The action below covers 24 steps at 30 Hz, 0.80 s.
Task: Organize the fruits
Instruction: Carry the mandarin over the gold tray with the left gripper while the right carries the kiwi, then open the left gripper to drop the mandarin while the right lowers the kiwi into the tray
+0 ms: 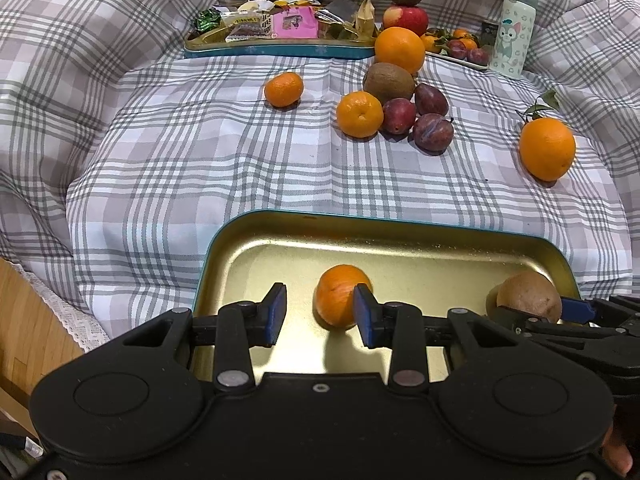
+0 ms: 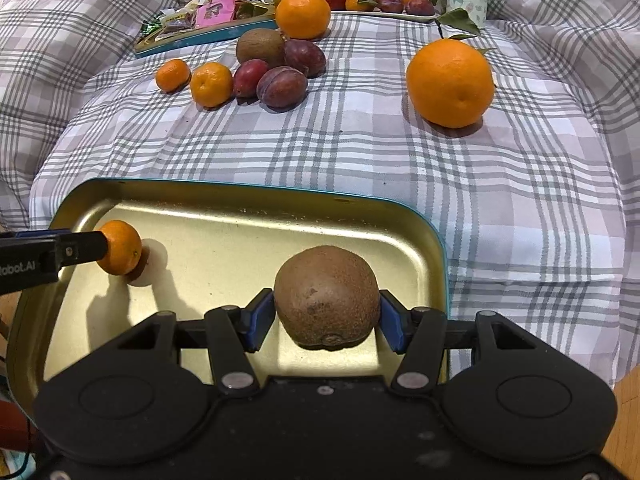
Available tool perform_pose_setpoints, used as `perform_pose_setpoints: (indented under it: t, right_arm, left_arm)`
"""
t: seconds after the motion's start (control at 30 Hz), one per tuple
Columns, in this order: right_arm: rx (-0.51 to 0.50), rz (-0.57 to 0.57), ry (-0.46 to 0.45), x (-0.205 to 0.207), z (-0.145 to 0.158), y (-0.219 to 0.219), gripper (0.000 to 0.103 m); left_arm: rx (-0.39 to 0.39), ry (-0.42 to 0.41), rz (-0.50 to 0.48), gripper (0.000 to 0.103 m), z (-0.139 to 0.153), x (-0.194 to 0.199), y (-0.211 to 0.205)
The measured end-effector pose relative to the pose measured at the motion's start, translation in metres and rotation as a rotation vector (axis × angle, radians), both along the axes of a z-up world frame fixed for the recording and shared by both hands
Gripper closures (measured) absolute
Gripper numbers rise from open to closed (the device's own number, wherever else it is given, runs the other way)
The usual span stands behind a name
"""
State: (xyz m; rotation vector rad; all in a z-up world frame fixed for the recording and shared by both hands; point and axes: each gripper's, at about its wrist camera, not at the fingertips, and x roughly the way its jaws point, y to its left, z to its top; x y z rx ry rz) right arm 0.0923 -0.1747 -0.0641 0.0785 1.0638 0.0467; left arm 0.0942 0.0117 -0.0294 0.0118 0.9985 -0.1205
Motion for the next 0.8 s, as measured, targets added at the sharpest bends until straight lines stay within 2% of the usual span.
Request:
perform_pose_setpoints:
  t: [0.17, 0.43, 0.8]
  right_arm:
    - [-0.033, 0.011, -0.019, 0.000, 0.002, 0.002, 0.044]
    - [-0.025, 0.000, -0.022, -0.005, 0.003, 0.000, 0.044]
    - [-0.005, -0.024, -0.079, -0.016, 0.022, -0.007, 0.044]
  left_arm:
    - [-0.001, -0.003, -0.004, 0.058, 0.001, -0.003, -0.002]
    - [0.004, -0.008, -0.015, 0.058, 0.003, -0.007, -0.009]
    - [0.002, 0.000, -0.032, 0.058, 0.003, -0.014, -0.018]
